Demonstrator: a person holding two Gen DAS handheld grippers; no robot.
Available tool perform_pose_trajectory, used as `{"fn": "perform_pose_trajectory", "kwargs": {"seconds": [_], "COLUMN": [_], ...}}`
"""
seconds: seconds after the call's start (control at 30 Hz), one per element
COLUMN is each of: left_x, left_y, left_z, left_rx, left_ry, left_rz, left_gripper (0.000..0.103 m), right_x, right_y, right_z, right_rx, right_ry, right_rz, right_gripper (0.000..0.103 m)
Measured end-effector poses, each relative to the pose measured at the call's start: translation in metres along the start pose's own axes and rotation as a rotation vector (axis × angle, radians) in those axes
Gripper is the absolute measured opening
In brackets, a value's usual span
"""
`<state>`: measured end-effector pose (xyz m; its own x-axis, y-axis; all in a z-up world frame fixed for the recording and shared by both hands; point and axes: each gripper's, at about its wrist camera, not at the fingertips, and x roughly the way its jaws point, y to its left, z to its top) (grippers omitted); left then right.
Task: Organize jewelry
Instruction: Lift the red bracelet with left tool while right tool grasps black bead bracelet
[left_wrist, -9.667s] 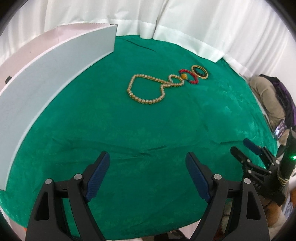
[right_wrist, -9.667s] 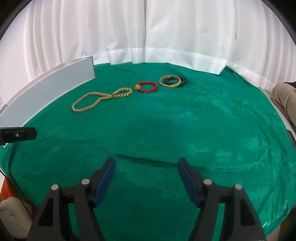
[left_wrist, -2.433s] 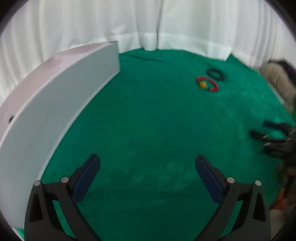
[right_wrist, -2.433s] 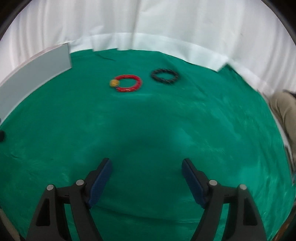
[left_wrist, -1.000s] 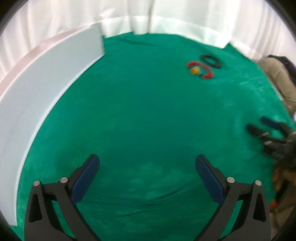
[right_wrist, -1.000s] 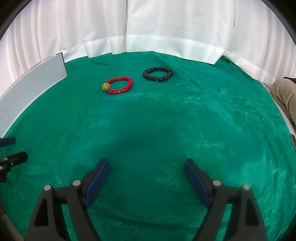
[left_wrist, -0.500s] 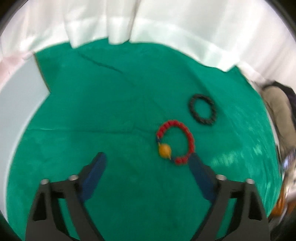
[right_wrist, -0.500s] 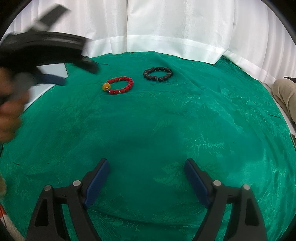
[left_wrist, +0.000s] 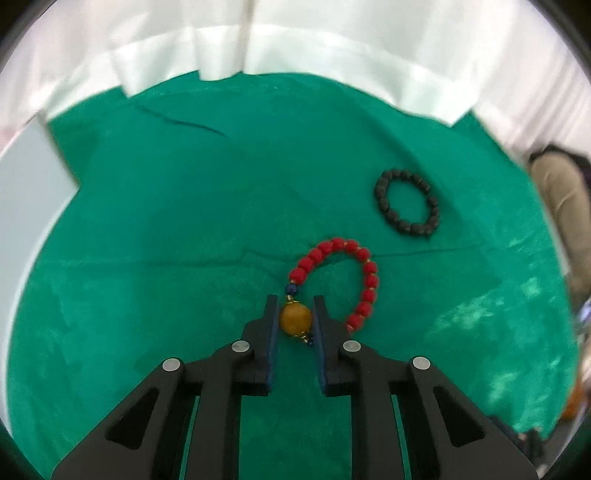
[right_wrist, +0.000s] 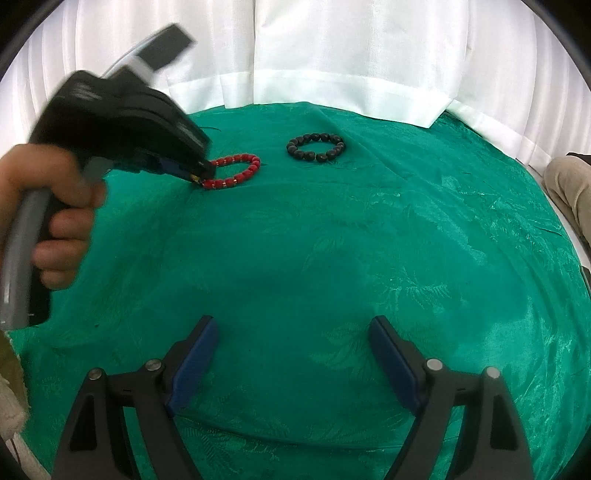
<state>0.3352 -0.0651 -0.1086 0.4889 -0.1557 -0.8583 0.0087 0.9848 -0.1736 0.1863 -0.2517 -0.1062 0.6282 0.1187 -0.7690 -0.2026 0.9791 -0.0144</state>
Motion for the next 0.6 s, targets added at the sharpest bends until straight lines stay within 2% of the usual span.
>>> {"fn": "perform_pose_trajectory", "kwargs": {"seconds": [0.2,0.3,0.33,0.4,0.47,0.5,0.6], "left_x": [-0.069,-0.102,-0.11,-0.123,-0.132,-0.137,-0.148], "left_y": [0.051,0.075,0.082,0.095,0.105,0.111,0.124], "left_z": [-0.026,-0.034,-0.035,-0.047,-0.056,-0.061,-0.075], "left_rx": [-0.108,-0.131,-0.135,-0.143,-0.148,-0.153,-0.174], "left_ry": [-0.055,-0.091,-0.098,-0.111,-0.119,-0.125,-0.136], "left_rz": [-0.127,-0.147,-0.151,-0.149,-0.145,-0.146,-0.163], "left_gripper": [0.015,0.015,0.015,0.015,0.015,0.015,0.015], "right_x": [0.0,-0.001,-0.001,-0.002,-0.004,-0.004,0.01], "right_y": [0.002,0.001,0.001,-0.006,-0.019,-0.027,-0.044], "right_z": [0.0,-0.001,0.0,0.012,0.036,0.058,0.116], "right_rx": [0.0,-0.004,-0.008,0.011,0.066,0.091,0.121], "right_ry": [0.0,0.002,0.014,0.072,0.104,0.095,0.06], "right_rz": [0.003,0.01,0.023,0.123,0.259,0.285,0.281], "right_gripper": [0.087,0.087,0.087,0.087,0.086,0.086,0.082]}}
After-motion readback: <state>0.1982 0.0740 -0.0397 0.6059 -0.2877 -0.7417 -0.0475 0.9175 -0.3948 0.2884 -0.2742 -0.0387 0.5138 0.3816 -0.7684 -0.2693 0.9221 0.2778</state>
